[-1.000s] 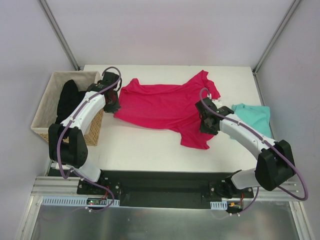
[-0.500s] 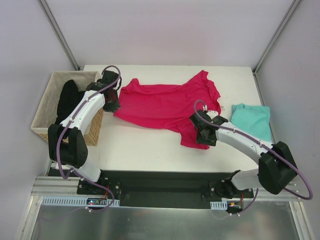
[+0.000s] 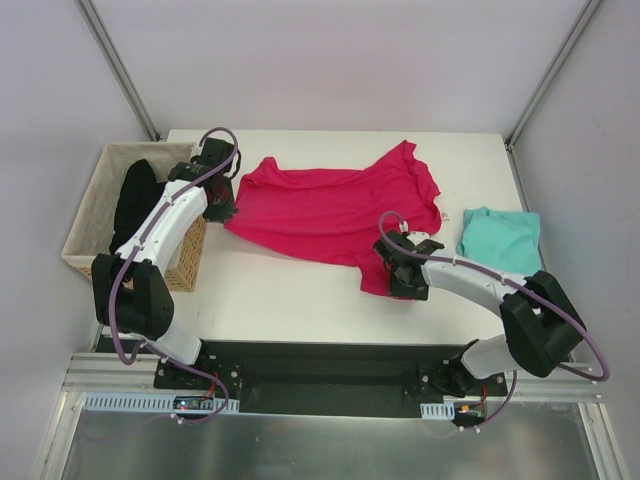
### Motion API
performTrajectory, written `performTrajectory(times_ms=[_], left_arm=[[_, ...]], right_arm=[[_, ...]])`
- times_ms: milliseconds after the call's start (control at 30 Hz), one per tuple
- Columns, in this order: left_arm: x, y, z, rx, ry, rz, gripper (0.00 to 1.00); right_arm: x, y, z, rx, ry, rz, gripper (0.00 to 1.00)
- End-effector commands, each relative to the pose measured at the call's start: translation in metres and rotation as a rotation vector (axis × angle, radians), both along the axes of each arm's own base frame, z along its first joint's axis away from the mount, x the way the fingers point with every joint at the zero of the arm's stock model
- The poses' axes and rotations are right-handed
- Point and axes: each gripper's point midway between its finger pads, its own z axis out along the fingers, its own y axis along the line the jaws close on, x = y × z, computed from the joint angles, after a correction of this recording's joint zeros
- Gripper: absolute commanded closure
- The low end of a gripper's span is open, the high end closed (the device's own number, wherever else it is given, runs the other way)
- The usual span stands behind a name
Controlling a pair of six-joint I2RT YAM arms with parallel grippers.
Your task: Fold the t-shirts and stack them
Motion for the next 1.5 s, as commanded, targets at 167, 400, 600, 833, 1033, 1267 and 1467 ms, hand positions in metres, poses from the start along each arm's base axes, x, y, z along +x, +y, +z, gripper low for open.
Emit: performTrajectory(times_ms=[167, 400, 600, 833, 1033, 1267, 1467], left_arm=[[-0.001, 0.012, 0.027, 0.03, -0.051, 0.024, 1.0], [-0.002, 0.015, 0.029, 0.042, -0.054, 0.025, 1.0], [-0.001, 0.015, 0.03, 0.044, -0.055, 0.023, 1.0], [0.004, 0.016, 0.033, 0.051, -0.065, 0.022, 1.0], [0.007, 0.017, 0.035, 0.053, -0.069, 0.02, 1.0], [0.002, 0.02, 0.034, 0.065, -0.063, 0.02, 1.0], [-0.004, 0.019, 0.025, 0.06, -0.036, 0.008, 1.0]], right_arm=[[0.015, 0.02, -0.012, 0.038, -0.007, 0.041, 0.53], [0.014, 0.016, -0.012, 0.032, -0.005, 0.015, 0.99], [0.008, 0.008, -0.005, 0.013, -0.001, -0.015, 0.99], [0.0, -0.001, 0.017, -0.018, 0.009, -0.044, 0.99], [-0.006, -0.005, 0.025, -0.049, 0.027, -0.049, 0.99], [-0.013, -0.004, 0.037, -0.061, 0.054, -0.025, 0.99], [-0.016, -0.004, 0.04, -0.065, 0.073, -0.008, 0.99]])
